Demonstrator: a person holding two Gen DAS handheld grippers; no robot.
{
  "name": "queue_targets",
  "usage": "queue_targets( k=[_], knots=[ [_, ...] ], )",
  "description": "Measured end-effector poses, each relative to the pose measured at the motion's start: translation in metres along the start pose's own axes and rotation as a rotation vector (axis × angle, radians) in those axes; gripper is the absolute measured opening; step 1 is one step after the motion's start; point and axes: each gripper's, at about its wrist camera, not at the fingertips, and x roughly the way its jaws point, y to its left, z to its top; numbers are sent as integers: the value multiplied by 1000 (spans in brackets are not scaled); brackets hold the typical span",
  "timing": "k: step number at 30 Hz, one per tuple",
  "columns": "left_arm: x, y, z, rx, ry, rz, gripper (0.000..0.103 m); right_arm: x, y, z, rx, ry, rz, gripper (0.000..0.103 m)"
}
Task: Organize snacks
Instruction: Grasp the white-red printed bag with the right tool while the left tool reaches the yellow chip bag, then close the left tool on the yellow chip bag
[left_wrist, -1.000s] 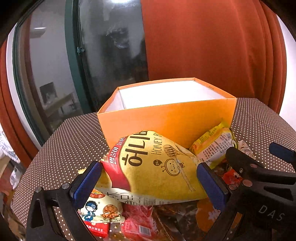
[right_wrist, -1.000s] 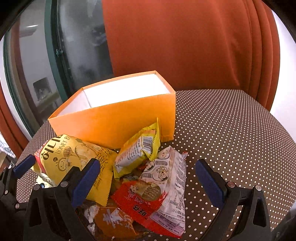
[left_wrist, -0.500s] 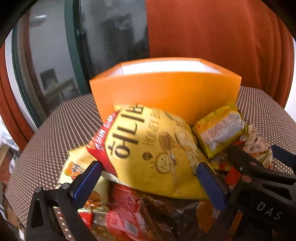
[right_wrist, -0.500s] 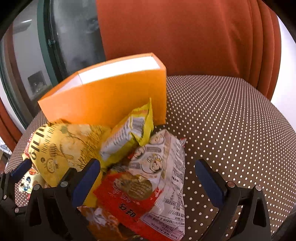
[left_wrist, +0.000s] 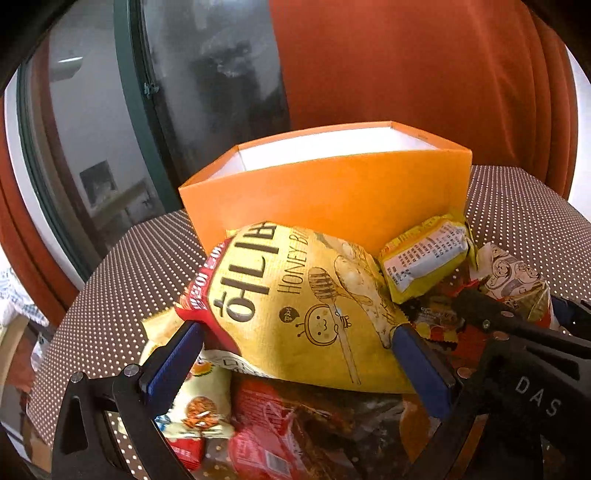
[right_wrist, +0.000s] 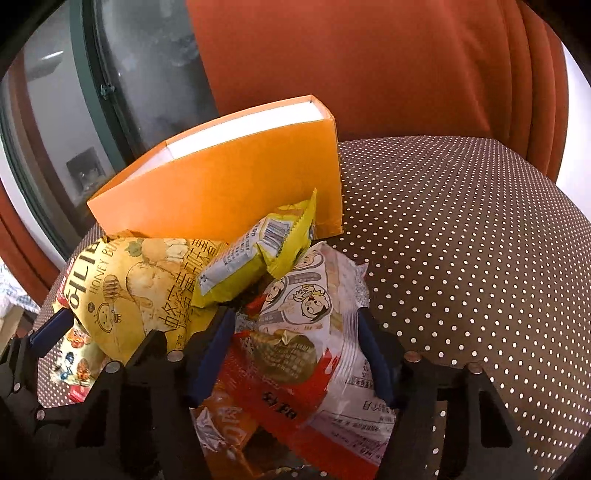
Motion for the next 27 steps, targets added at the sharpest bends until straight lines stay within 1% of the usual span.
queue_targets(
  k=[2, 3, 5, 9, 11, 17, 22, 27],
  knots=[
    [-3, 6, 3, 1, -7, 3, 102, -3, 1, 1, 2, -7, -6, 65],
    [-5, 9, 5, -6, -15, 2, 102, -6, 0, 2, 5, -14, -18, 53],
    [-8, 13, 8, -11, -24, -2, 102, -10, 0, -2, 13, -21, -22, 52],
    [-12, 22, 12, -30, -43, -18, 102, -23, 1, -2, 20, -46, -58, 51],
    [-15, 29, 15, -36, -57, -33, 102, -35, 3, -3, 24, -72, -75, 50],
    [-22, 32, 23, -13, -83, -78, 102, -62, 16, 1, 17, -136, -107, 50],
    [-22, 39, 34, -20, -87, -101, 102, -71, 26, 14, -7, -172, -99, 50],
    [-8, 45, 41, -32, -64, -117, 102, -61, 44, 23, -25, -170, -78, 50]
  ],
)
